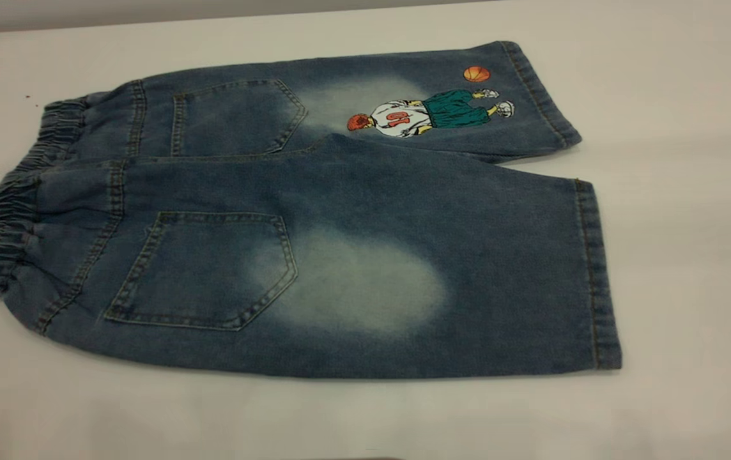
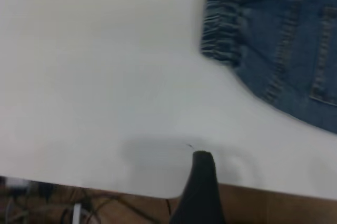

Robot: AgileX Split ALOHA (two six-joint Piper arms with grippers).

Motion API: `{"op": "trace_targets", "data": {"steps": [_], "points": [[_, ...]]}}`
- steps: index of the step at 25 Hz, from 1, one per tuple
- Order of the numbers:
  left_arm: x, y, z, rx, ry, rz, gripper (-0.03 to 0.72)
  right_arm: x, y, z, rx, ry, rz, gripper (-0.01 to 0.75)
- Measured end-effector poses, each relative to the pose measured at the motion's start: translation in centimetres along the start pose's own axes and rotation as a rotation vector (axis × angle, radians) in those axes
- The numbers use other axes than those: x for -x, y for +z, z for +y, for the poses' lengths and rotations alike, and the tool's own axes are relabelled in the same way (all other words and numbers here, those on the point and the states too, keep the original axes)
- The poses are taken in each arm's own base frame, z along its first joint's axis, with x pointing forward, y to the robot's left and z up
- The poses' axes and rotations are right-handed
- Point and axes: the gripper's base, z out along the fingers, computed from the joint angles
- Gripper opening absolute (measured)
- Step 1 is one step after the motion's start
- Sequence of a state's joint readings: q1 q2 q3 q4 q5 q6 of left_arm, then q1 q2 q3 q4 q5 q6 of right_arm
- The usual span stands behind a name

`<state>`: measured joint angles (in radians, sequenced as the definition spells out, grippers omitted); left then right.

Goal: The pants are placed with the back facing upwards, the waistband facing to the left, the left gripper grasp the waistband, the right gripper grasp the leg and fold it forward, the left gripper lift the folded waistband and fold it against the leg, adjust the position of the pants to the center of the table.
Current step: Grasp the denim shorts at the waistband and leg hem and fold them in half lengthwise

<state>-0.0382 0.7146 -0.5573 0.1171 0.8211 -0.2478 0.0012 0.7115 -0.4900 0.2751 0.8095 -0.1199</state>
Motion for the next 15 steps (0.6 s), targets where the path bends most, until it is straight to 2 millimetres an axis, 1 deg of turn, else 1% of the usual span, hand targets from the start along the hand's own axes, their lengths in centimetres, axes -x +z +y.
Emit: {"op": "trace_targets", "data": {"steps": [4,6,9,11,15], "points": [[1.6,5.1,-0.6,0.031,-0.013,0.110,0.570,1.7,3.2,0.0,0.059,0.027,0.026,0.487],[2.1,7.8,-1.0,0.039,-0.021,0.176,0.570,2.3,4.6,0.1,0.092,0.035,0.040,0.487],[2.8,11.2,-1.5,0.042,-0.016,0.235,0.570,2.9,6.4,0.2,0.138,0.052,0.053,0.487],[3.3,13.2,-1.8,0.041,-0.008,0.256,0.570,3.1,7.4,0.2,0.163,0.067,0.057,0.487],[4.0,17.1,-2.1,0.052,0.021,0.310,0.570,3.6,8.3,0.4,0.197,0.082,0.038,0.487]]}}
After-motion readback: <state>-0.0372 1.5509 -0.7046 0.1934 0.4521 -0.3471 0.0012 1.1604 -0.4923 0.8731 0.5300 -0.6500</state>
